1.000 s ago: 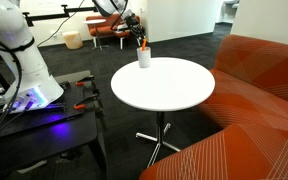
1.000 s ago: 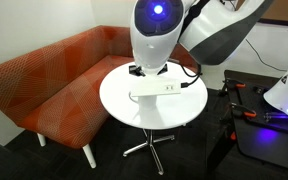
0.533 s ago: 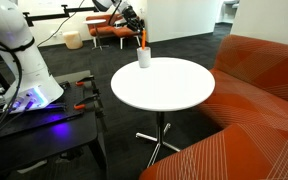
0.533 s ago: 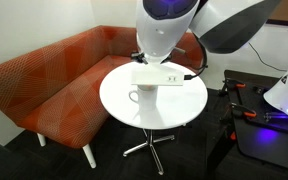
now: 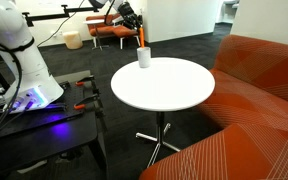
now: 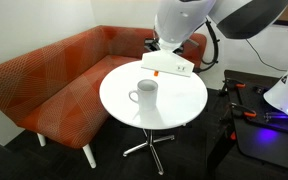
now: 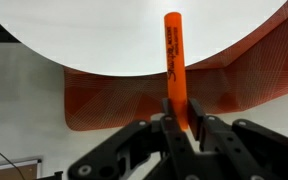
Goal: Remove the orange object from the white mug and put it on the table
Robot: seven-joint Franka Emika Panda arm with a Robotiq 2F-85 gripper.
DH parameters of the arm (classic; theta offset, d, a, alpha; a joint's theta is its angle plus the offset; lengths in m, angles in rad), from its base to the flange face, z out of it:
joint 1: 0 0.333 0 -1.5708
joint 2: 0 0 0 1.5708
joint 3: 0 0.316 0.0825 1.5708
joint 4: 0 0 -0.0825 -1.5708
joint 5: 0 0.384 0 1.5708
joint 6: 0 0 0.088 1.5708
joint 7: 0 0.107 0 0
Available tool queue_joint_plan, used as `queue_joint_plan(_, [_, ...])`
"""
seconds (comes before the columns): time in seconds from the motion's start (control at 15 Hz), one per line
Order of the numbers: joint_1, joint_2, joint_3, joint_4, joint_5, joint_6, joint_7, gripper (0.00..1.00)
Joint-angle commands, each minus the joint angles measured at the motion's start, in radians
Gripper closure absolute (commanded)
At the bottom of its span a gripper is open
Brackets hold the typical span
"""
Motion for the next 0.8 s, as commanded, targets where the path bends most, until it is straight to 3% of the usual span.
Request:
queue_joint_plan(0.0, [-0.048,-0.104,0.017,-0.113,-0.002,0.017,0.074,0.95])
queue_joint_plan(0.33, [-0.126,-0.166,-0.003,-0.213,-0.007,0.117,0.109,0.95])
queue_joint_plan(0.73, [-0.232,-0.205,-0.052,-0.291,-0.025,0.315,0.082,0.95])
